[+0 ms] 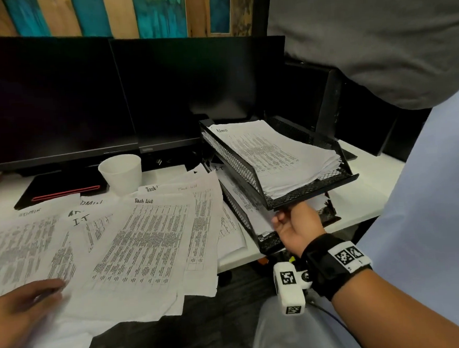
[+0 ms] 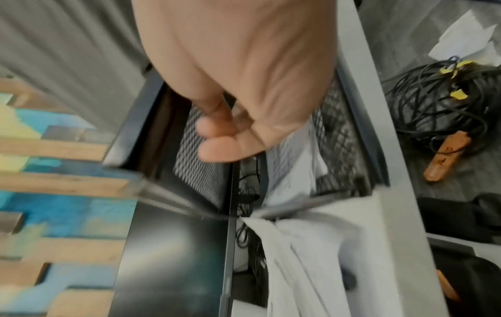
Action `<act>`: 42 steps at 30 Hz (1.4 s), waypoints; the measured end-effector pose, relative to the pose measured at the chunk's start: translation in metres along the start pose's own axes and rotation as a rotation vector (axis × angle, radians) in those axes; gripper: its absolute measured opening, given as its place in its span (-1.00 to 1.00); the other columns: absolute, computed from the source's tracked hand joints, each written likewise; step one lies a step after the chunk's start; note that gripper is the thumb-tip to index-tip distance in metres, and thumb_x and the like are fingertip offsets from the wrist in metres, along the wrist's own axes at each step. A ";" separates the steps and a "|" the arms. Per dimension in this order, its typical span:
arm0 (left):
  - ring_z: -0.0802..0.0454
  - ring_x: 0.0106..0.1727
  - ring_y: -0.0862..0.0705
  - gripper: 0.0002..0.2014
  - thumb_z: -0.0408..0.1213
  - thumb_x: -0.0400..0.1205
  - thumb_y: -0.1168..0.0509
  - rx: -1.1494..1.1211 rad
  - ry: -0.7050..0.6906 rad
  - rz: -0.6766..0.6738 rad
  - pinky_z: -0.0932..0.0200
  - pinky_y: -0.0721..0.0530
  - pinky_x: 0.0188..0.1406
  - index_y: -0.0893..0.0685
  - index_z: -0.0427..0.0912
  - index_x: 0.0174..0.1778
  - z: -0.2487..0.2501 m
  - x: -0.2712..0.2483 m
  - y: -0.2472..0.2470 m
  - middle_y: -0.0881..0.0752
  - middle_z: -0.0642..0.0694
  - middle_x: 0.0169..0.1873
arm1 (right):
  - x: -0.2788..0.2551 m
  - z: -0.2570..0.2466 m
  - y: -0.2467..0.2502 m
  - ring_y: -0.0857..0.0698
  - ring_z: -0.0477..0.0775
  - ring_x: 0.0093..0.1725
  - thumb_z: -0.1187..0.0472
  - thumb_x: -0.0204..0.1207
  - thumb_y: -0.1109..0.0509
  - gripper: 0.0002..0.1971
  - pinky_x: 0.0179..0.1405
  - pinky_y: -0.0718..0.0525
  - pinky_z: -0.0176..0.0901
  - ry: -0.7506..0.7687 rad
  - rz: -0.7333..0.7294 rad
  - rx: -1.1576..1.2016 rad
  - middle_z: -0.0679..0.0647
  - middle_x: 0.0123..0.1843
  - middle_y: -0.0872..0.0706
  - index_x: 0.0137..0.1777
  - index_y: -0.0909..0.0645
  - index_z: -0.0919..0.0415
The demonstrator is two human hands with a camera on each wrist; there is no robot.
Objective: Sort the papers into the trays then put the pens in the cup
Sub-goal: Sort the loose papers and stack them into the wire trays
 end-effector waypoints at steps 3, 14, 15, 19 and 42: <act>-0.20 0.35 -0.75 -0.68 0.05 0.51 -0.61 0.068 0.030 -0.062 -0.29 -0.68 0.27 -0.85 0.24 0.18 0.097 -0.054 -0.013 -0.84 0.13 0.22 | -0.015 0.025 -0.024 -0.61 -0.06 -0.54 0.40 0.80 -0.16 -0.74 -0.52 -0.77 -0.20 -0.080 -0.233 -0.048 0.22 -0.20 -0.77 0.06 -0.70 0.33; 0.18 0.30 -0.75 -0.31 0.52 0.17 -0.39 0.253 0.089 -0.137 -0.14 -0.60 0.53 -0.82 0.27 0.16 0.161 -0.085 -0.024 -0.80 0.28 0.23 | -0.037 0.076 -0.126 -0.63 0.05 0.29 0.40 0.75 -0.32 -0.60 0.54 -0.61 0.07 0.007 -0.510 -0.521 0.10 0.38 -0.65 0.56 -0.57 0.21; 0.19 0.31 -0.75 -0.31 0.53 0.18 -0.39 0.259 0.087 -0.137 -0.14 -0.59 0.54 -0.81 0.28 0.16 0.161 -0.085 -0.023 -0.80 0.29 0.24 | -0.031 0.078 -0.135 -0.61 0.05 0.25 0.37 0.75 -0.33 -0.56 0.53 -0.60 0.08 0.019 -0.494 -0.562 0.08 0.37 -0.64 0.61 -0.52 0.18; 0.25 0.31 -0.75 -0.41 0.52 0.22 -0.33 0.331 0.089 -0.162 -0.06 -0.60 0.53 -0.78 0.36 0.10 0.163 -0.087 -0.023 -0.78 0.35 0.24 | 0.001 0.078 -0.163 -0.58 0.18 0.24 0.26 0.72 -0.39 -0.44 0.45 -0.66 0.33 -0.006 -0.400 -0.670 0.11 0.33 -0.56 0.71 -0.40 0.17; 0.17 0.11 -0.72 -0.93 0.04 0.71 -0.39 0.513 0.096 -0.082 0.14 -0.61 0.14 -0.69 0.33 0.08 0.207 -0.072 -0.030 -0.74 0.18 0.16 | -0.007 0.070 -0.164 -0.82 0.17 0.14 0.39 0.65 -0.34 -0.68 0.25 -0.80 0.26 0.345 -0.514 -0.783 0.01 0.09 -0.86 0.17 -0.75 -0.04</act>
Point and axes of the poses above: each hand's wrist, its own x-axis towards the middle knuckle, its own y-axis out of the back of the hand, z = x × y, the point moved 3 cm from there along x, towards the middle knuckle
